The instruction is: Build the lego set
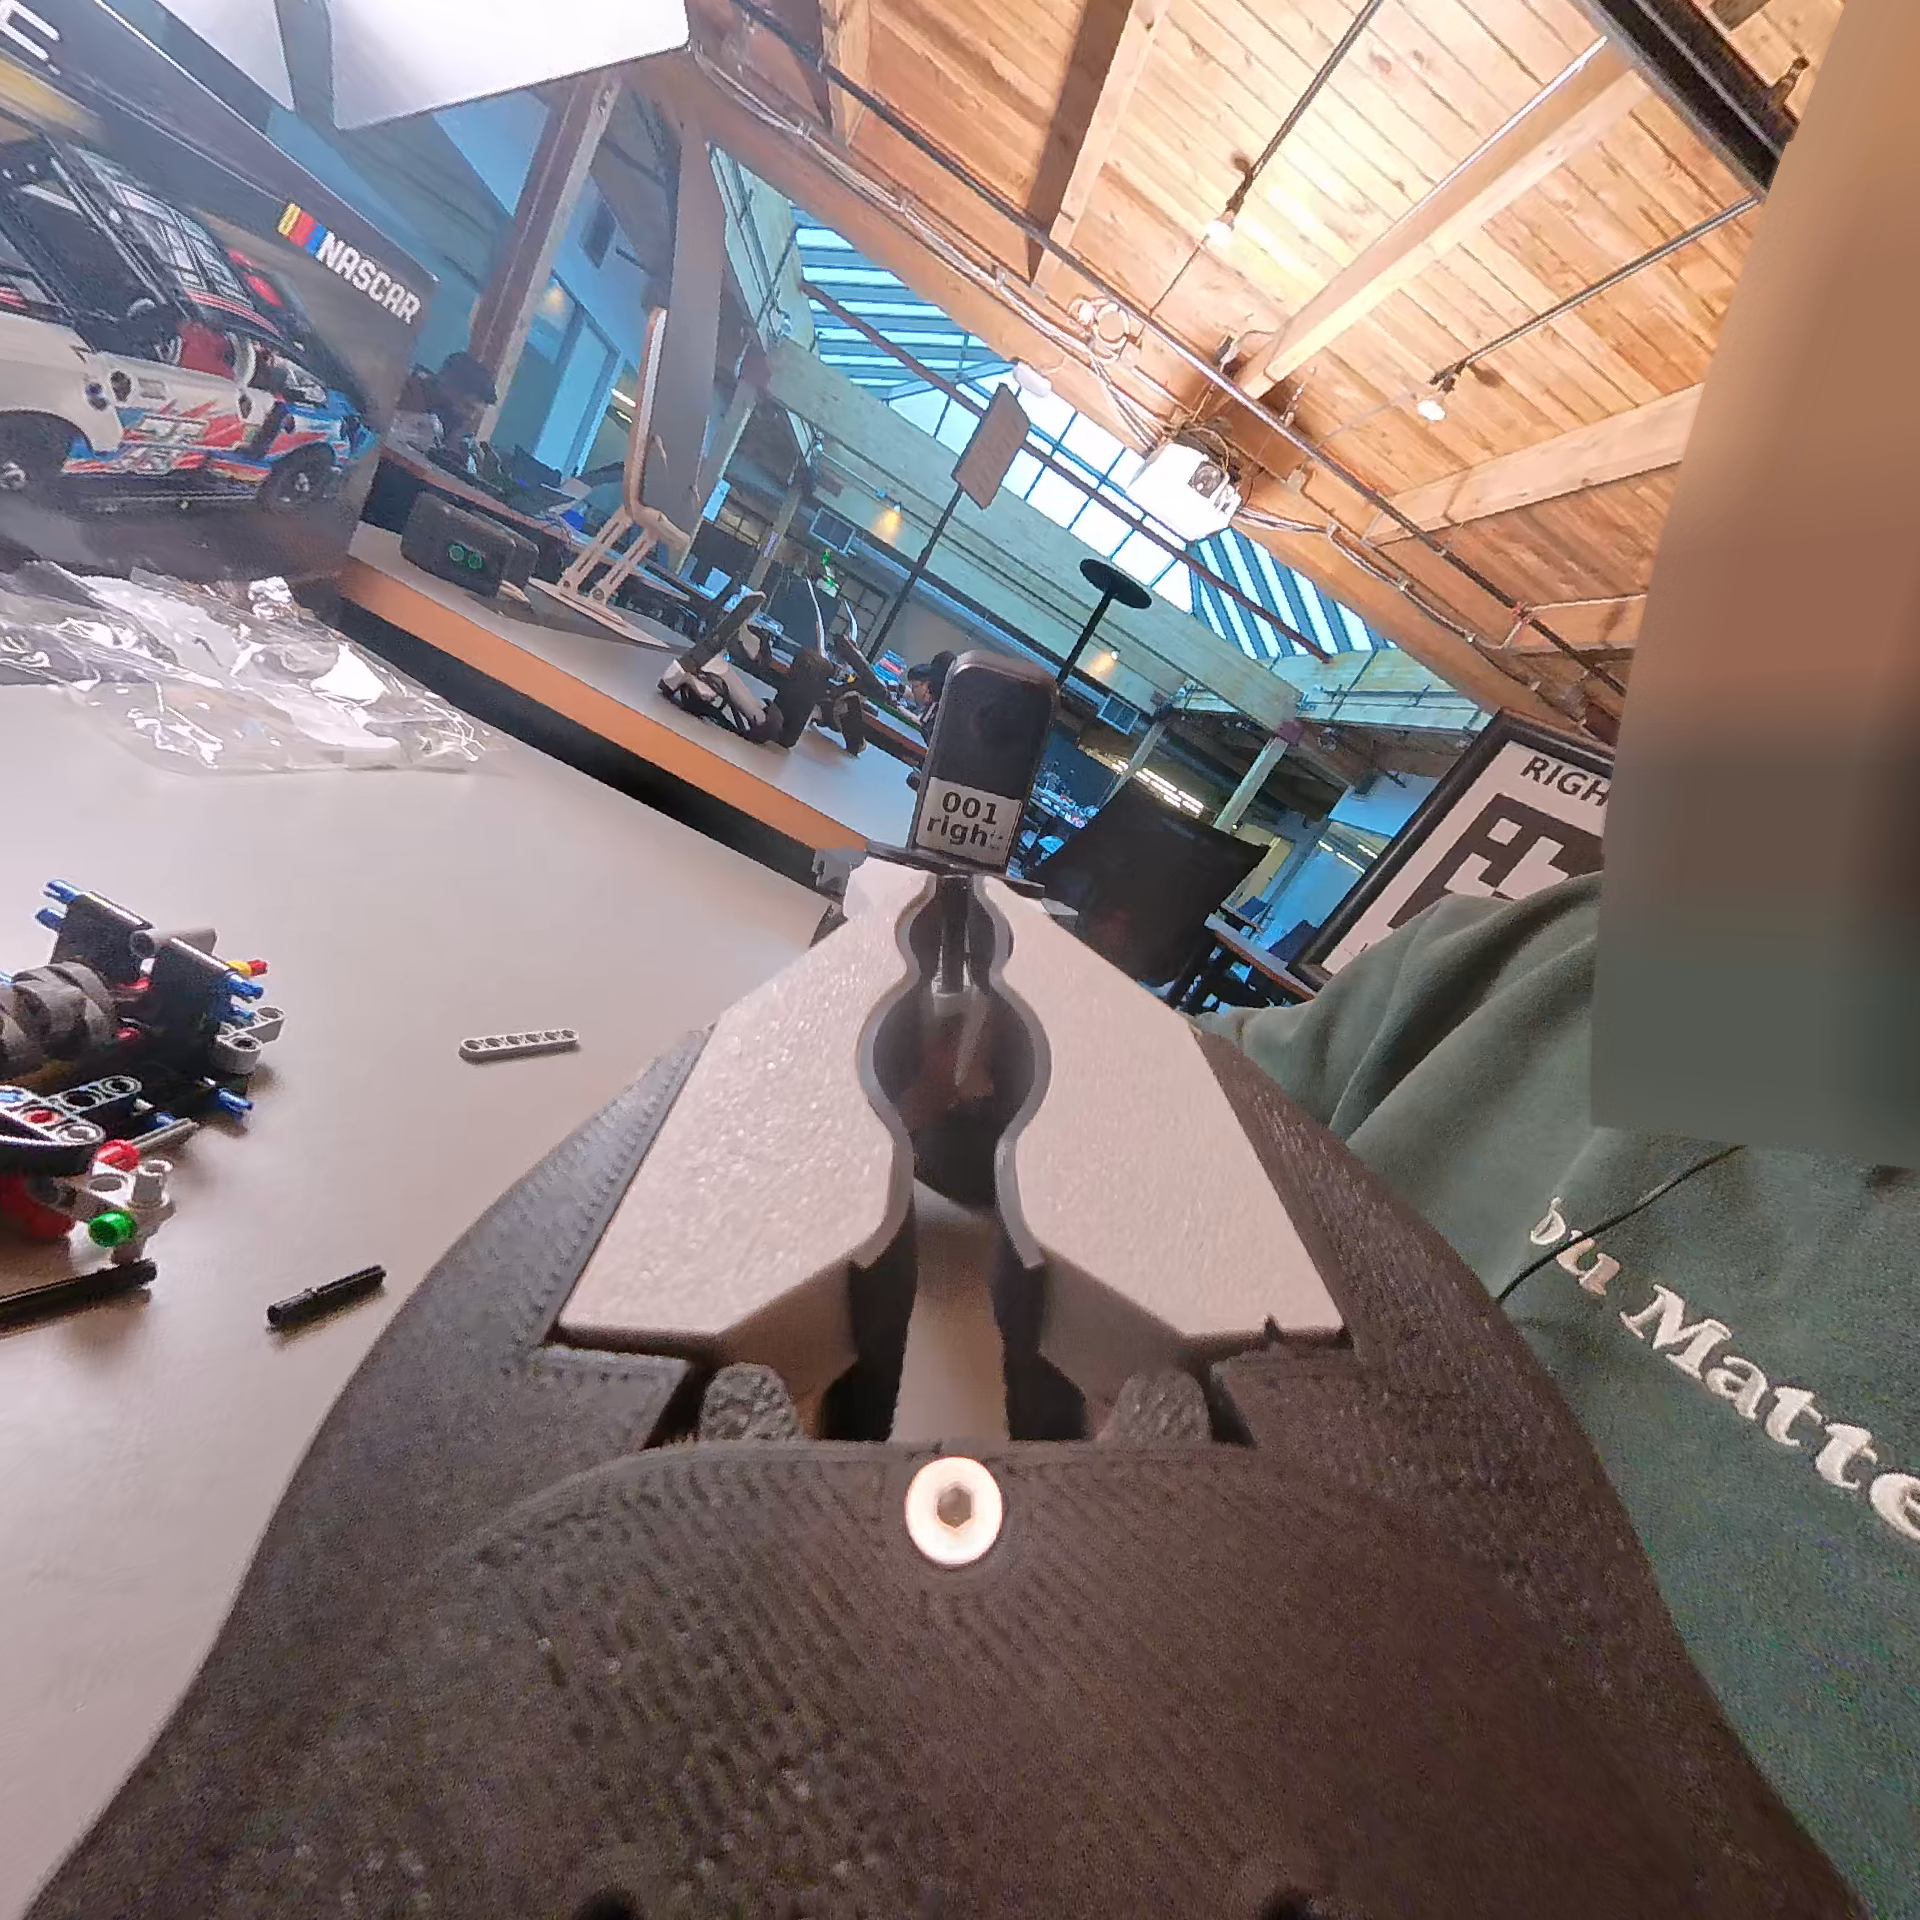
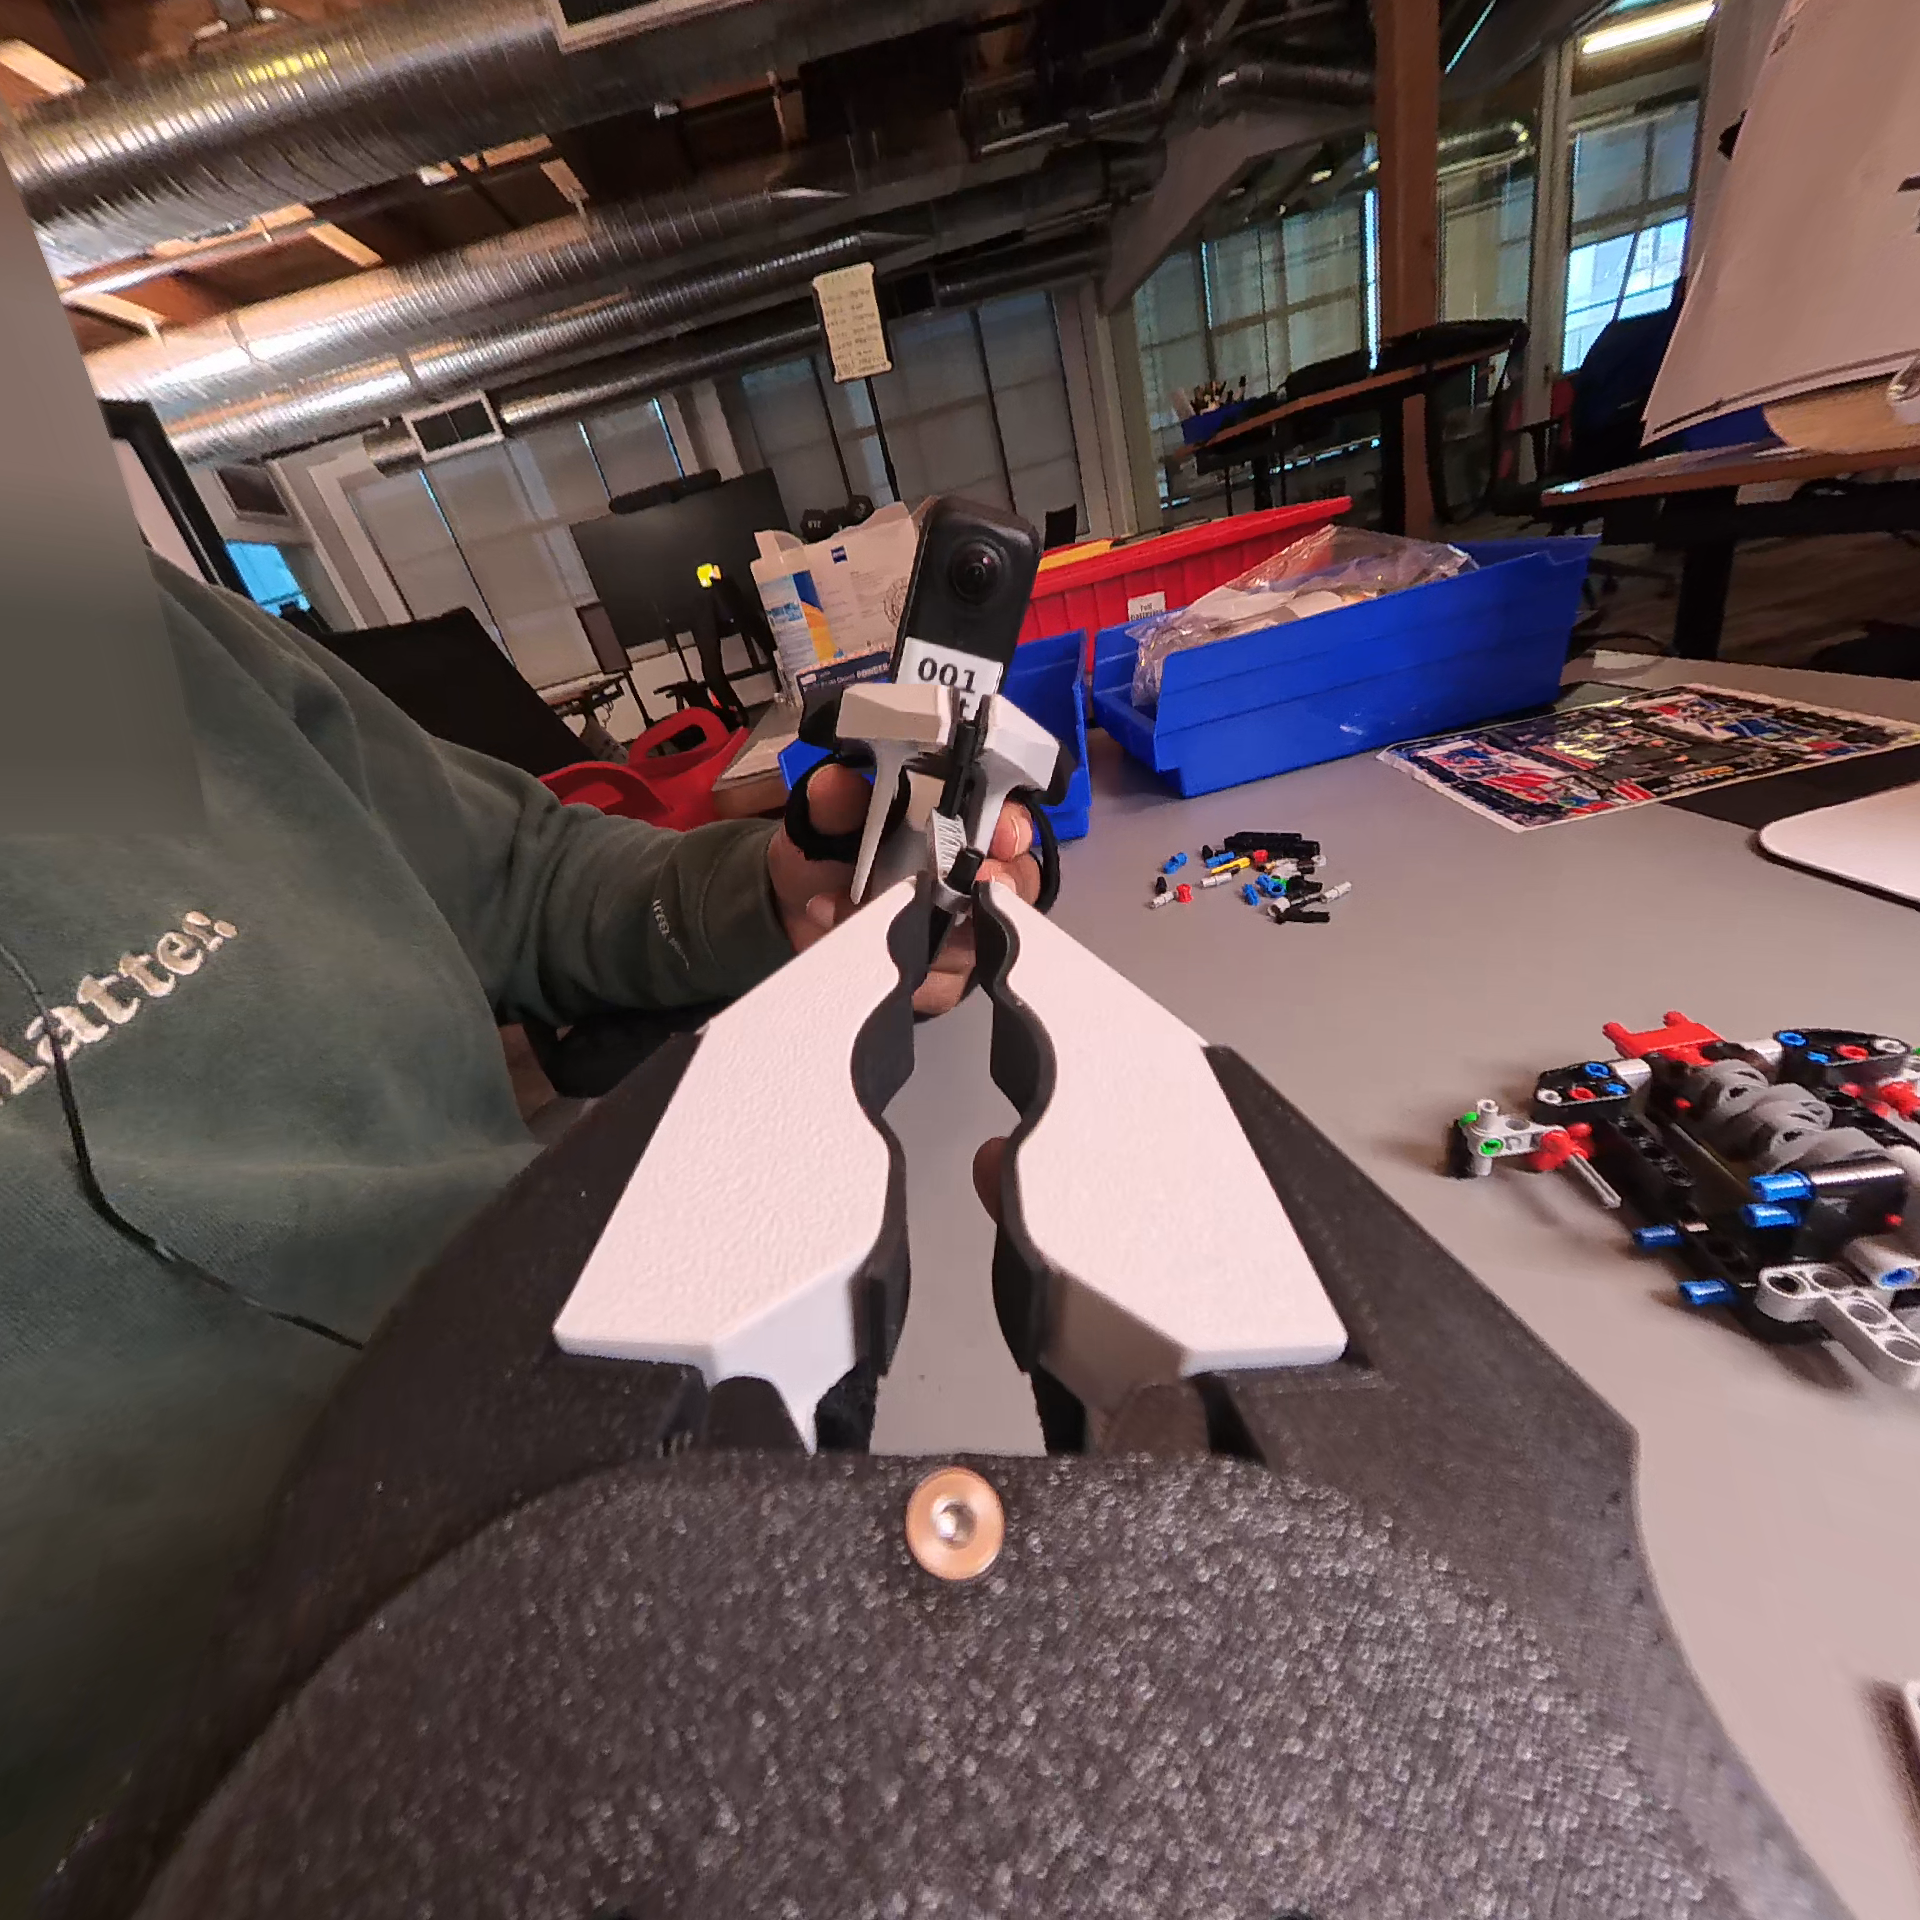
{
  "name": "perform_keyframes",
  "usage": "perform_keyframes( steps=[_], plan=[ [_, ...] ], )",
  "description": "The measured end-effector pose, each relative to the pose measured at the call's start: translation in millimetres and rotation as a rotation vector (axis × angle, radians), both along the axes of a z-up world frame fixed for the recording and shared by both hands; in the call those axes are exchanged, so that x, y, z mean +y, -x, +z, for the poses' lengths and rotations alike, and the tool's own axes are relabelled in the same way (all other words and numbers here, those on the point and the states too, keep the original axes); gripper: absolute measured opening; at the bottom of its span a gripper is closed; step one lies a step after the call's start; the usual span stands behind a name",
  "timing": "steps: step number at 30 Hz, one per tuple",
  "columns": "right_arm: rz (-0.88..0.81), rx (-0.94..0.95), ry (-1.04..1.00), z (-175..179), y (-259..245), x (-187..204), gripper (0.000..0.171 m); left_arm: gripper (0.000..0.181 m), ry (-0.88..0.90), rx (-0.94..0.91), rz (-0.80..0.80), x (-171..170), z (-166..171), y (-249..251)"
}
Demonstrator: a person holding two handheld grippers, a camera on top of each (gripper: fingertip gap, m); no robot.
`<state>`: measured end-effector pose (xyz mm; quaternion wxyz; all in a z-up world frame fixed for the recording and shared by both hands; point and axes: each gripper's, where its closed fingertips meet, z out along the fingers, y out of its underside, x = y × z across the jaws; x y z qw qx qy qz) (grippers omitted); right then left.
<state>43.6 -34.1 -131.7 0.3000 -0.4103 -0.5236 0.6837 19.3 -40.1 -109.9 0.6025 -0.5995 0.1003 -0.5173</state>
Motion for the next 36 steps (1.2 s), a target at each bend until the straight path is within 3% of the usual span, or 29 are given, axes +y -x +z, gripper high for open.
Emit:
perform_keyframes(
  steps=[17, 36],
  plan=[
    [-0.106, 0.155, 0.121, 26, 4, 4, 0.004, 0.001, -0.043, -0.198, 0.076, -1, 24, 13],
    [-0.105, 0.186, 0.074, 28, 2, 1, 0.005, 0.003, -0.087, -0.08, 0.099, -6, 24, 10]
  ],
)
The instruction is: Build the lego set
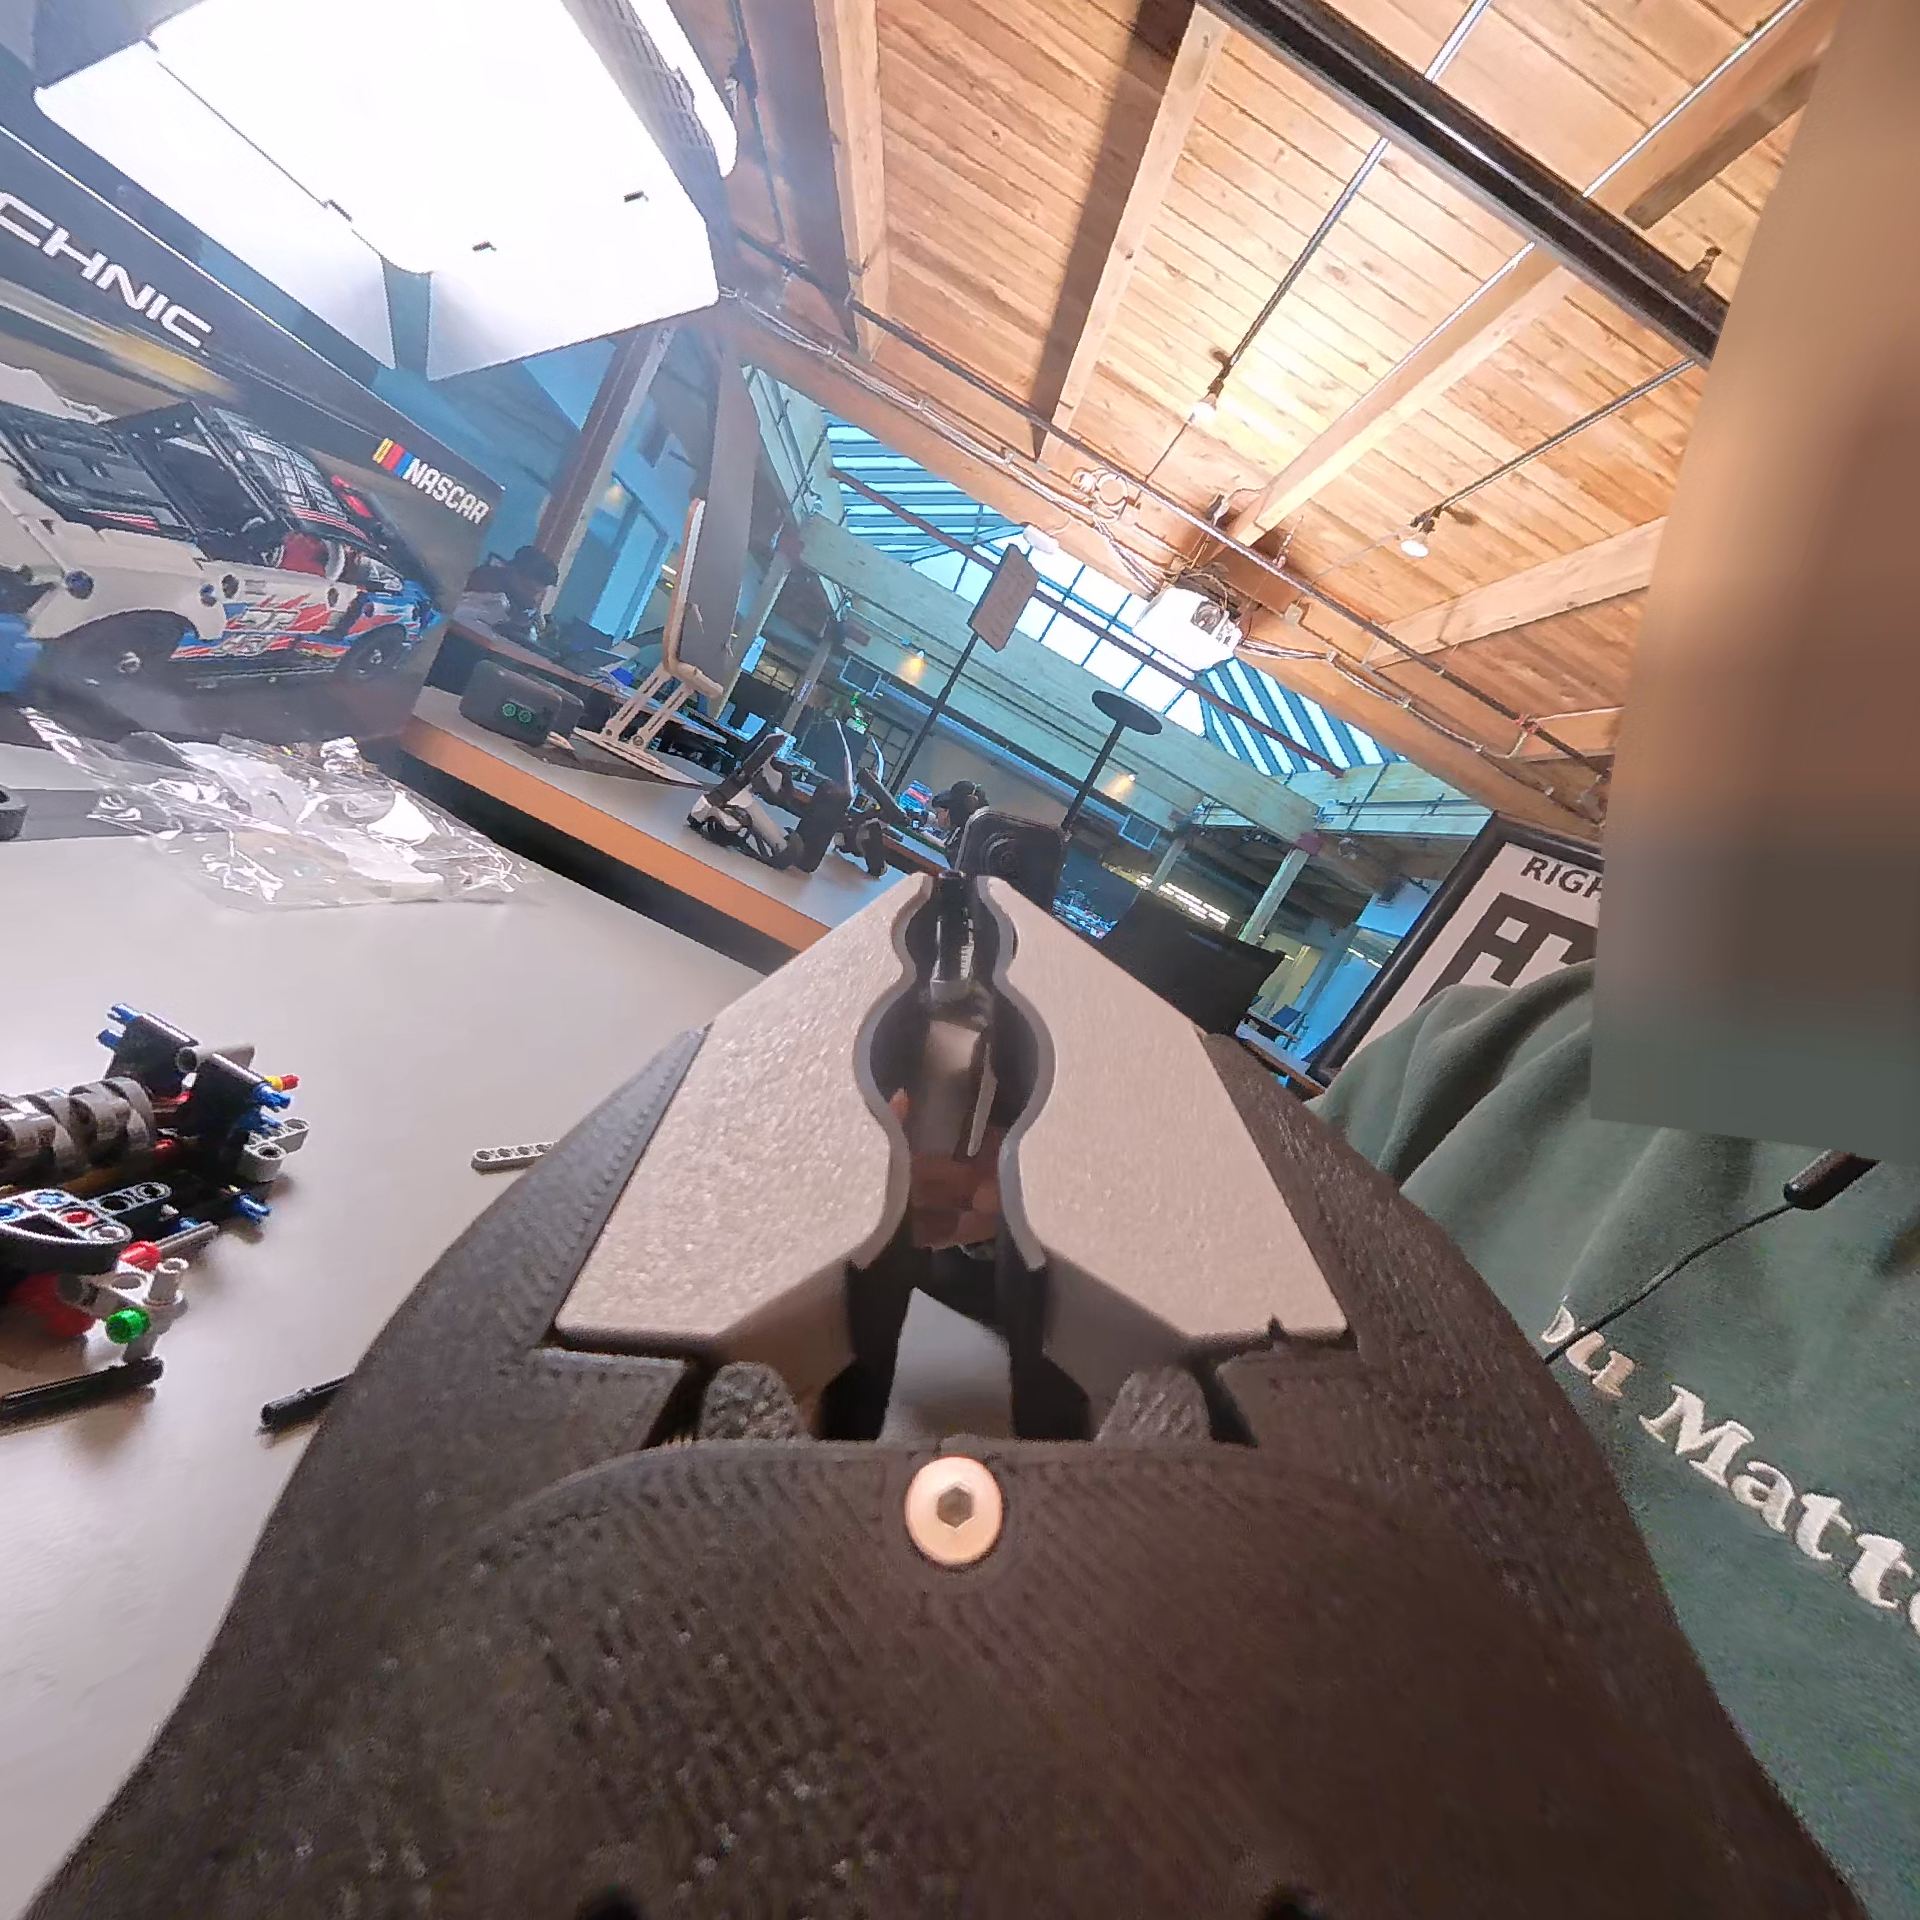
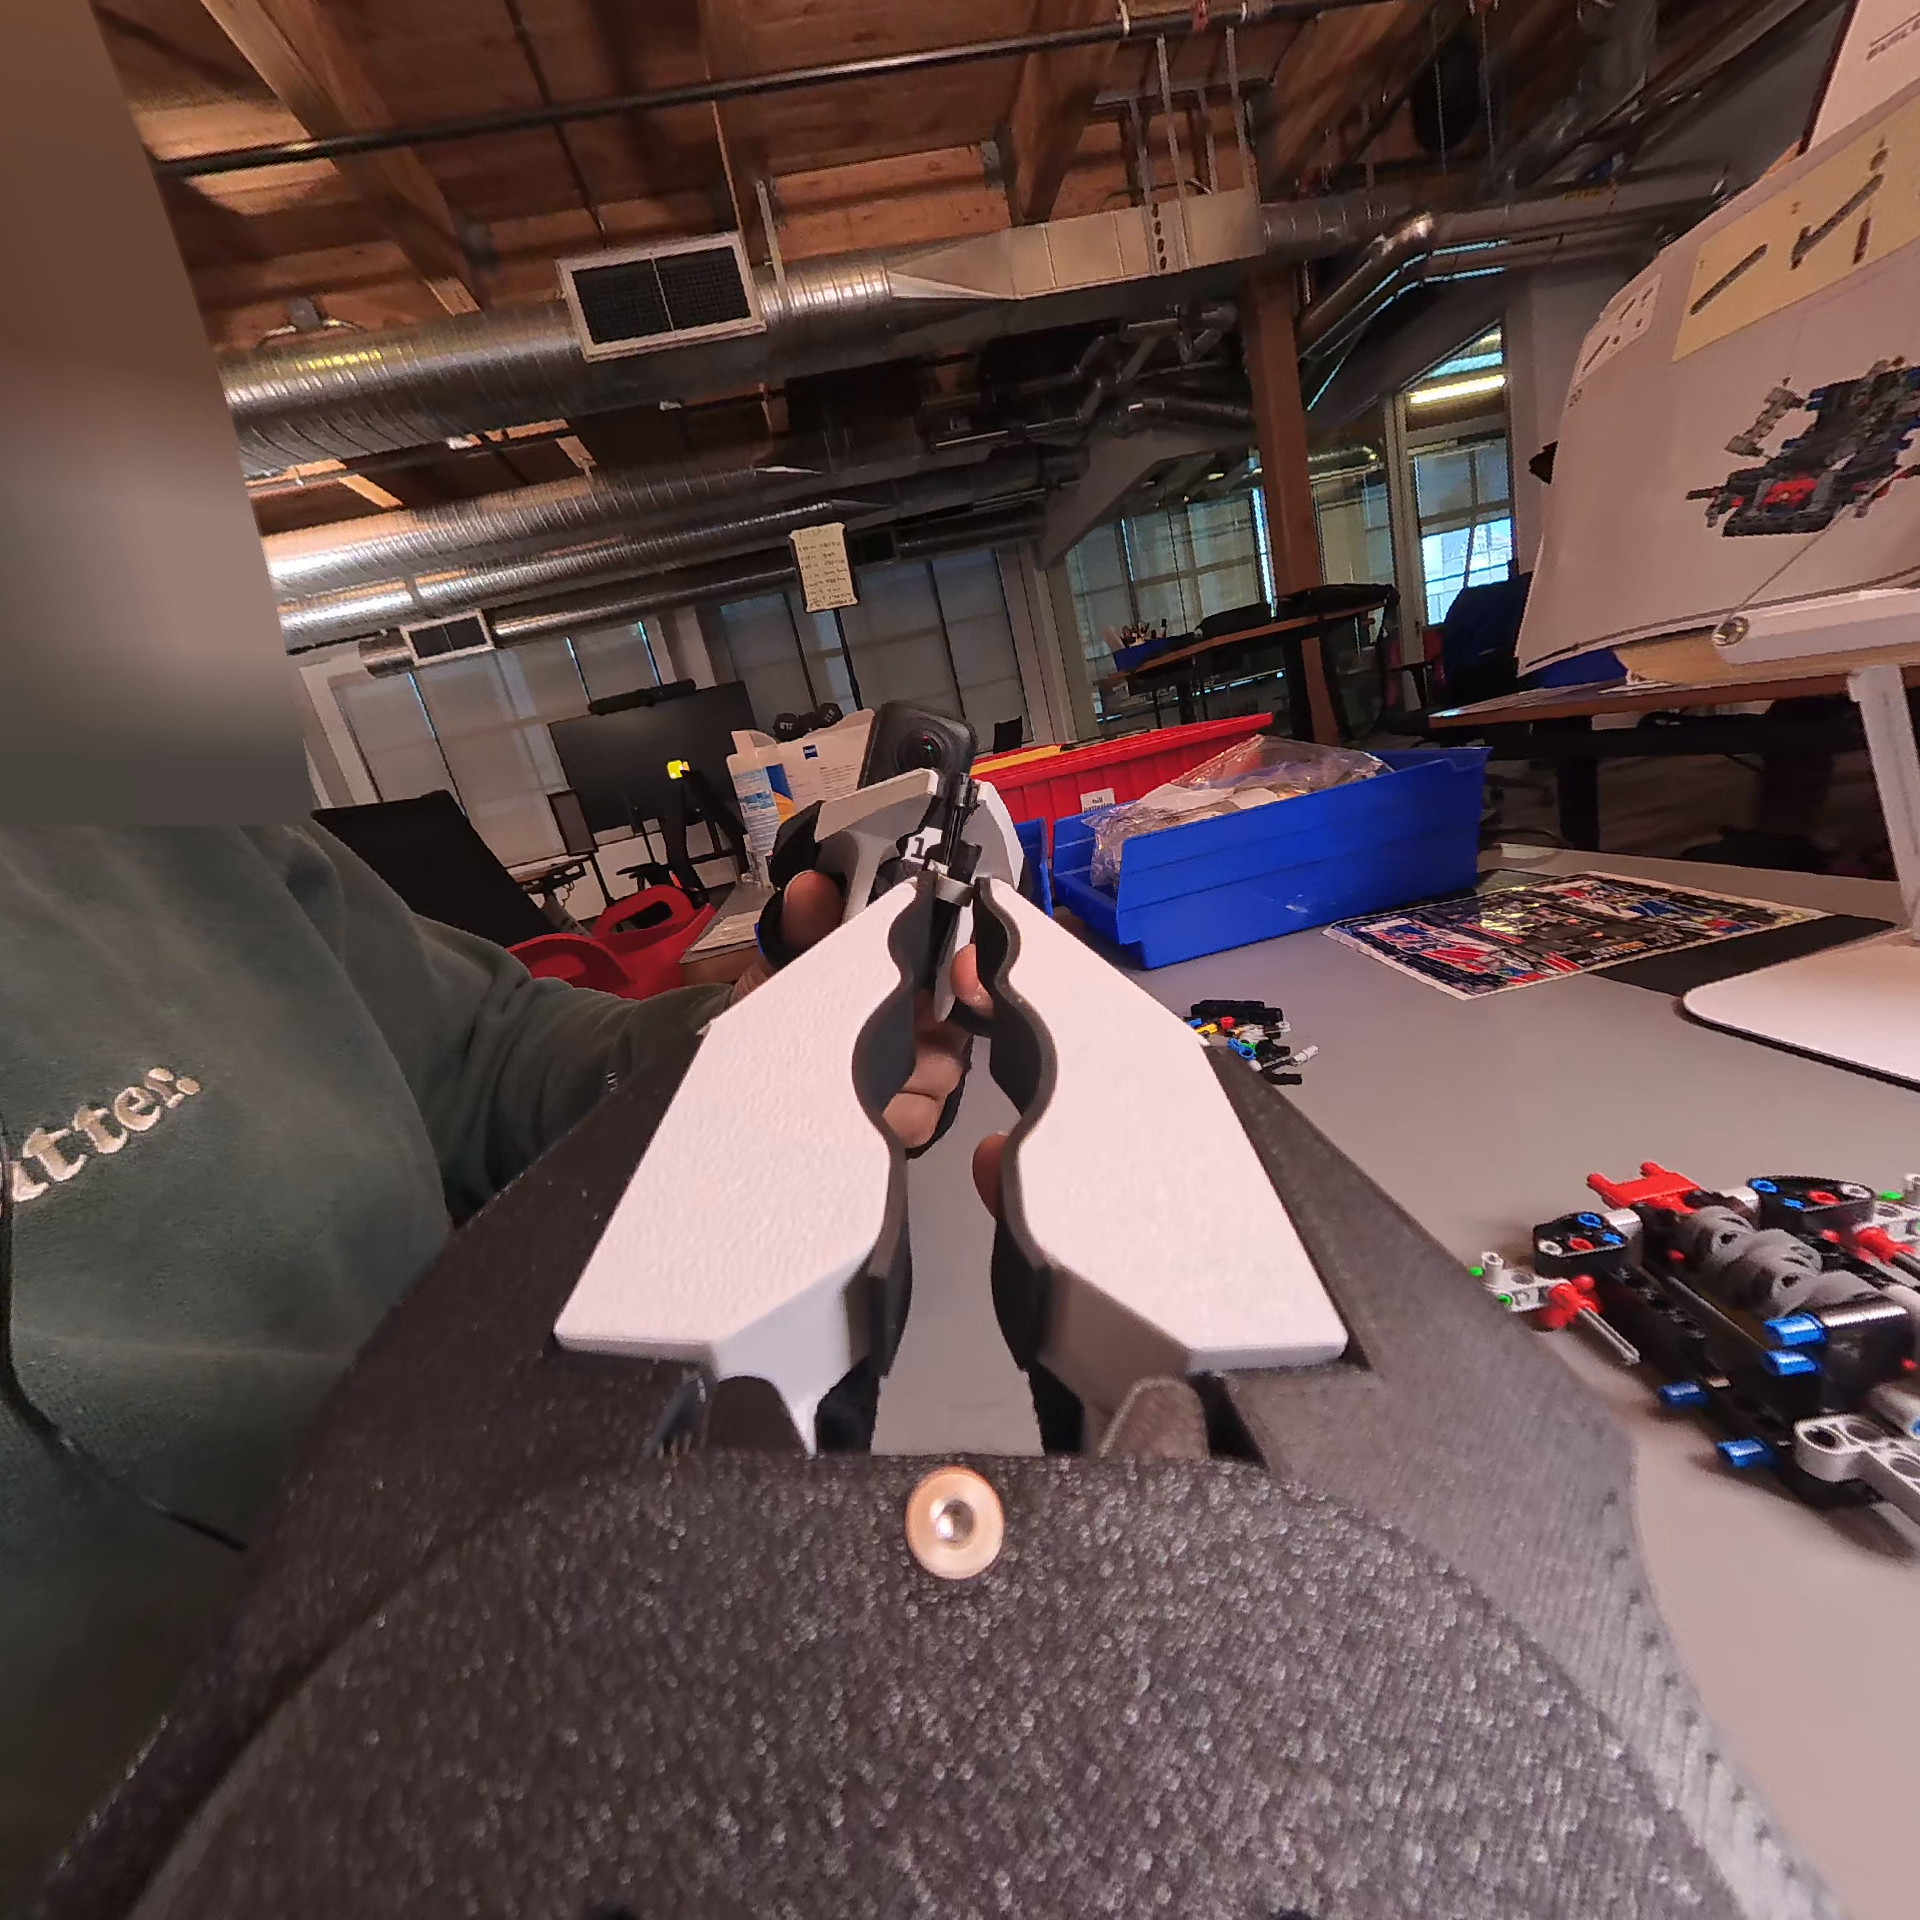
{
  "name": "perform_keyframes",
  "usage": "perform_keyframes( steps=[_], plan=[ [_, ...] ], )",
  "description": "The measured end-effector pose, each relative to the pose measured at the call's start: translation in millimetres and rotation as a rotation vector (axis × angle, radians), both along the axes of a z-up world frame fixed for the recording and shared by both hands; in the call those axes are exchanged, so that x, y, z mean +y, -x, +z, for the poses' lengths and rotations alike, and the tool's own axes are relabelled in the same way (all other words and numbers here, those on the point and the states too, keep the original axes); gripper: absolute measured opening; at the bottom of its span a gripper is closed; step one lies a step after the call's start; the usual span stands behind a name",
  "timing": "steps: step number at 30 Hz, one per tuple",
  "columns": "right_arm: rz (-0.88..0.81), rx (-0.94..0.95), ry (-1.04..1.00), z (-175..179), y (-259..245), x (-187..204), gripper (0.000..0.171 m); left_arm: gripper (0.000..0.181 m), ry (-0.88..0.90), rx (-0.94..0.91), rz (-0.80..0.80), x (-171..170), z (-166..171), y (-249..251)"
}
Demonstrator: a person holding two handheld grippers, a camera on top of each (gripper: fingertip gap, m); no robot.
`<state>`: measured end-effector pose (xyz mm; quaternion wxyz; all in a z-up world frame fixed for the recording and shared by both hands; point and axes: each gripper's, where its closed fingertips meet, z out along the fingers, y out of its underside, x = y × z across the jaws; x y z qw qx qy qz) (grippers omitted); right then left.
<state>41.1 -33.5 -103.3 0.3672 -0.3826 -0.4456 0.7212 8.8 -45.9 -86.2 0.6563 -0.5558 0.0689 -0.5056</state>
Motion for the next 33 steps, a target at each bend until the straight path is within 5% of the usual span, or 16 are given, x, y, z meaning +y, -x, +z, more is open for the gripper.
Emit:
perform_keyframes(
  steps=[33],
  plan=[
    [-0.001, 0.003, -0.023, -1.9, -0.5, 0.6, 0.005, 0.011, -0.052, 0.233, 0.056, -4.4, -6.6, -2.6]
  ],
)
